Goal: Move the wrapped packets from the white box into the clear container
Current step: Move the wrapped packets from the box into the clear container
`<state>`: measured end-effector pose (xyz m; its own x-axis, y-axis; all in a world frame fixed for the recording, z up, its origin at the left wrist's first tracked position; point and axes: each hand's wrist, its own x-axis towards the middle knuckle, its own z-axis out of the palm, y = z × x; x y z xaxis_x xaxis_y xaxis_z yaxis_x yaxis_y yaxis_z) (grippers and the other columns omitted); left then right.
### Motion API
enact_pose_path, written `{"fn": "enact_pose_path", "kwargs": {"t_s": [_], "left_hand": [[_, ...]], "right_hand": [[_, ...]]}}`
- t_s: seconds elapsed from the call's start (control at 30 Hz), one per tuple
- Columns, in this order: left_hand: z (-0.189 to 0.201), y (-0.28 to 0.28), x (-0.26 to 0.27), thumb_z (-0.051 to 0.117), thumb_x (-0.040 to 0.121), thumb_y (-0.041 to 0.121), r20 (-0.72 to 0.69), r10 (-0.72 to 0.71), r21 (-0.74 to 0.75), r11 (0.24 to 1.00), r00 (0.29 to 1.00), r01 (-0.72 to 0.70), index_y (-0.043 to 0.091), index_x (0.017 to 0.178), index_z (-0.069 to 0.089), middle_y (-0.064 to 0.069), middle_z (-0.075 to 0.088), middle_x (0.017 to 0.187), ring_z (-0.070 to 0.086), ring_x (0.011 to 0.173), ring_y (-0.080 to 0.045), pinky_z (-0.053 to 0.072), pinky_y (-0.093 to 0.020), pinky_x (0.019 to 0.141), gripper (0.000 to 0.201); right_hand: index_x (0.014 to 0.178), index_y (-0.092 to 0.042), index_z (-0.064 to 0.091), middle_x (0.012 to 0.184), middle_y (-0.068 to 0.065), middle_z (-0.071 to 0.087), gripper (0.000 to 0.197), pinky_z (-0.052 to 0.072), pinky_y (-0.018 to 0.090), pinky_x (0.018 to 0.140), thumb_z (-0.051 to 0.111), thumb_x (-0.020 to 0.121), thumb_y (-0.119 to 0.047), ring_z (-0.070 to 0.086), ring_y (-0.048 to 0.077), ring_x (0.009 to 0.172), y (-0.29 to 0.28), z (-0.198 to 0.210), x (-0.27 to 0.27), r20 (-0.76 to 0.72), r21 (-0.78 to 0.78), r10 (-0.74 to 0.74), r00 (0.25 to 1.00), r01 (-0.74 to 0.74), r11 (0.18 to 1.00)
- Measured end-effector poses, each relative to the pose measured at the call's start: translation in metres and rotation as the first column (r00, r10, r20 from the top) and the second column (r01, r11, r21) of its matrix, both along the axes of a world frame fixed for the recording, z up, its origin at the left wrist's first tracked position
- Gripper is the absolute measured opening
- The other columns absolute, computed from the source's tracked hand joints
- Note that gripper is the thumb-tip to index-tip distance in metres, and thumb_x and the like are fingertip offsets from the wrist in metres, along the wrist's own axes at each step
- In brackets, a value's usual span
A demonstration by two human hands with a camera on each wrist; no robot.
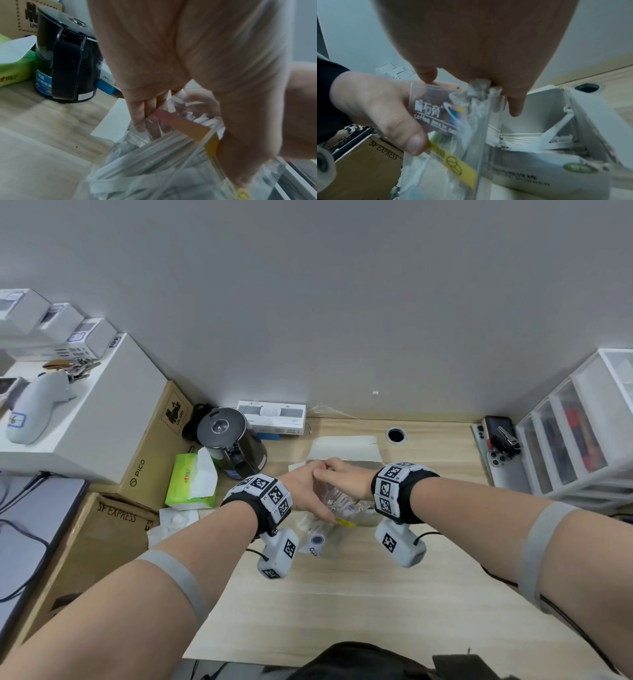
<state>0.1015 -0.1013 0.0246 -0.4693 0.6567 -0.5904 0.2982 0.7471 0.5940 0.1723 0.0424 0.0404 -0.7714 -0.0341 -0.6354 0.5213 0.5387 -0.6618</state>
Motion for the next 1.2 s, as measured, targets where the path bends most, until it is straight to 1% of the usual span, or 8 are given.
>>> {"fn": "enact_pose_path", "kwargs": {"t_s": [0.1, 0.2, 0.37, 0.43, 0.57, 0.73, 0.93, 1.2], "left_hand": [[-0.001, -0.004, -0.002, 0.098, 0.058, 0.030, 0.024, -0.014, -0.011, 1.000, 1.000, 0.014, 0.018, 0.127, 0.047, 0.005, 0.057, 0.095, 0.057, 0.082, -0.008, 0.047, -0.014, 0.066, 0.086], [-0.001, -0.014, -0.006, 0.097, 0.065, 0.026, 0.047, -0.037, -0.043, 0.998, 0.998, 0.039, 0.020, 0.124, 0.048, 0.009, 0.052, 0.088, 0.053, 0.078, -0.008, 0.041, -0.016, 0.060, 0.077], [-0.009, -0.028, -0.011, 0.096, 0.065, 0.027, 0.089, -0.087, -0.078, 0.993, 0.992, 0.094, 0.026, 0.126, 0.049, 0.006, 0.056, 0.112, 0.057, 0.090, -0.010, 0.049, -0.023, 0.075, 0.078], [-0.010, -0.031, -0.010, 0.096, 0.063, 0.032, 0.114, -0.116, -0.109, 0.986, 0.987, 0.128, 0.032, 0.125, 0.048, 0.008, 0.055, 0.120, 0.059, 0.097, -0.012, 0.049, -0.024, 0.079, 0.078], [-0.022, -0.038, -0.012, 0.094, 0.051, 0.043, 0.195, -0.103, -0.126, 0.984, 0.975, 0.129, 0.032, 0.125, 0.048, 0.005, 0.056, 0.124, 0.060, 0.104, -0.015, 0.052, -0.027, 0.087, 0.088], [-0.035, -0.040, -0.015, 0.097, 0.063, 0.023, 0.262, -0.063, -0.077, 0.993, 0.963, 0.086, 0.025, 0.125, 0.050, 0.004, 0.057, 0.112, 0.054, 0.088, -0.006, 0.045, -0.018, 0.073, 0.077], [-0.040, -0.036, -0.024, 0.096, 0.064, 0.018, 0.348, -0.052, -0.063, 0.995, 0.936, 0.079, 0.020, 0.125, 0.051, -0.017, 0.060, 0.128, 0.055, 0.077, -0.007, 0.045, -0.012, 0.061, 0.077], [-0.038, -0.029, -0.028, 0.093, 0.046, 0.041, 0.396, -0.053, -0.037, 0.997, 0.917, 0.073, 0.026, 0.118, 0.055, -0.017, 0.063, 0.124, 0.057, 0.076, -0.011, 0.048, -0.025, 0.067, 0.082]], "right_hand": [[0.148, -0.016, 0.035, 0.140, 0.005, 0.052, 0.066, 0.038, 0.039, 0.108, 0.037, 0.097, -0.058, 0.052, 0.023, 0.124, -0.003, -0.001, -0.003, -0.008, -0.080, -0.057, 0.998, 0.057, 0.995], [0.139, -0.011, 0.044, 0.136, 0.008, 0.053, 0.057, 0.041, 0.038, 0.101, 0.043, 0.098, -0.049, 0.053, 0.027, 0.122, 0.011, 0.000, -0.010, -0.042, 0.115, -0.040, 0.998, 0.044, 0.992], [0.129, 0.005, 0.057, 0.129, 0.026, 0.060, 0.047, 0.051, 0.048, 0.097, 0.058, 0.088, -0.018, 0.060, 0.040, 0.118, 0.034, -0.022, -0.020, 0.126, 0.463, 0.226, 0.966, -0.259, 0.848], [0.130, 0.005, 0.057, 0.128, 0.024, 0.062, 0.054, 0.053, 0.050, 0.094, 0.065, 0.084, -0.023, 0.062, 0.039, 0.116, 0.034, -0.037, -0.020, 0.193, 0.498, 0.331, 0.924, -0.382, 0.779], [0.109, -0.006, 0.059, 0.102, 0.013, 0.068, 0.050, 0.058, 0.038, 0.068, 0.077, 0.073, -0.035, 0.068, 0.029, 0.082, 0.028, -0.066, -0.028, 0.278, 0.549, 0.488, 0.827, -0.554, 0.626], [0.103, -0.014, 0.051, 0.084, 0.006, 0.062, 0.064, 0.060, 0.040, 0.064, 0.087, 0.052, -0.029, 0.065, 0.027, 0.066, 0.026, -0.107, -0.032, 0.398, 0.593, 0.525, 0.753, -0.647, 0.479], [0.119, -0.006, 0.048, 0.089, 0.003, 0.065, 0.056, 0.049, 0.036, 0.062, 0.077, 0.072, -0.012, 0.064, 0.025, 0.075, 0.012, -0.085, -0.031, 0.478, 0.599, 0.557, 0.679, -0.716, 0.359], [0.108, -0.010, 0.060, 0.101, 0.003, 0.069, 0.033, 0.059, 0.038, 0.076, 0.074, 0.078, -0.007, 0.070, 0.024, 0.087, 0.014, -0.100, -0.028, 0.462, 0.556, 0.558, 0.690, -0.715, 0.424]]}}
